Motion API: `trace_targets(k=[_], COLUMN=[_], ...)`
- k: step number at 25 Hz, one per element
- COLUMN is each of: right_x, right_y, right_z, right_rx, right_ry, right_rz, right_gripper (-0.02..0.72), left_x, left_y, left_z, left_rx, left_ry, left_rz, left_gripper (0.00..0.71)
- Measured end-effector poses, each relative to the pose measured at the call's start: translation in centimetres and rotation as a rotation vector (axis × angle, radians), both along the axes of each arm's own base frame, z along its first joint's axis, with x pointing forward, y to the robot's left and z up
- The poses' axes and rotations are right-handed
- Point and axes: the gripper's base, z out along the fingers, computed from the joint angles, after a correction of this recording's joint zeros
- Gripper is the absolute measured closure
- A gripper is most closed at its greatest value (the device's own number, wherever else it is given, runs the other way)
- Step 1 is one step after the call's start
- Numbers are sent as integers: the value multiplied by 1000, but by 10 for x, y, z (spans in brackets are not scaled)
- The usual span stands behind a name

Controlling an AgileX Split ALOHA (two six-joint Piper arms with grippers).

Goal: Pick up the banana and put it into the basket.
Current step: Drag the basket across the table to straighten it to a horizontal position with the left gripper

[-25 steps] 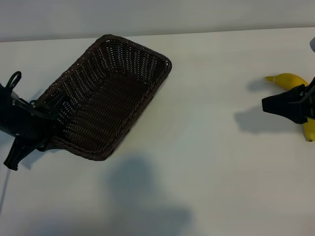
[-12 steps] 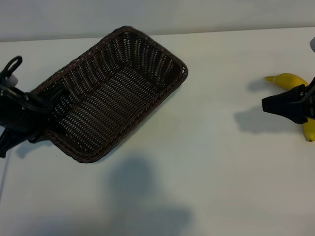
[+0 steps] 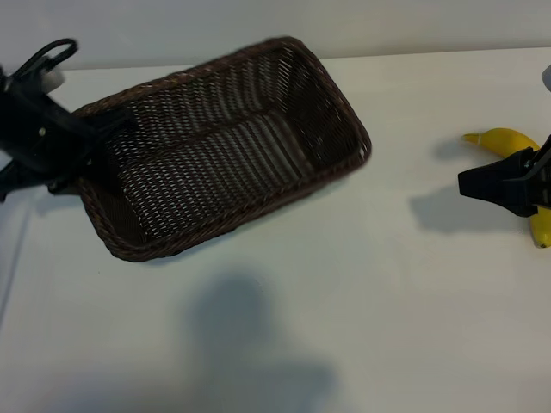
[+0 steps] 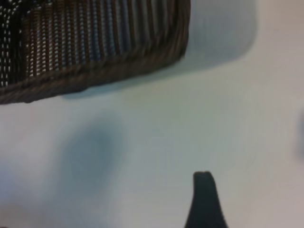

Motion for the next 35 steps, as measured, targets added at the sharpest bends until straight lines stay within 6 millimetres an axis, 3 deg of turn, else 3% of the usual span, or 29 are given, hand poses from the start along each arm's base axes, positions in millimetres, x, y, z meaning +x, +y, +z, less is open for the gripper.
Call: trace_targets(k=[5, 10, 16, 25, 35], right_x=[0, 0, 0, 0, 0], right_y=[0, 0, 0, 0, 0], right_z=[0, 0, 0, 0, 0], right_rx=[0, 0, 9, 11, 11], right_ry=[0, 0, 11, 13, 13], right_rz=[0, 0, -11, -14, -14], right_gripper=[198, 220, 229, 229, 231], left_x=[26, 42, 46, 52, 57], left_y=[-4, -8, -22, -63, -75], left_z=[6, -3, -24, -54, -87], left_rx=[-8, -36, -65, -58, -72], left_ry=[33, 43, 83, 53, 98], left_rz=[-188, -276, -339, -399, -387], left_gripper=[546, 546, 546, 546, 546])
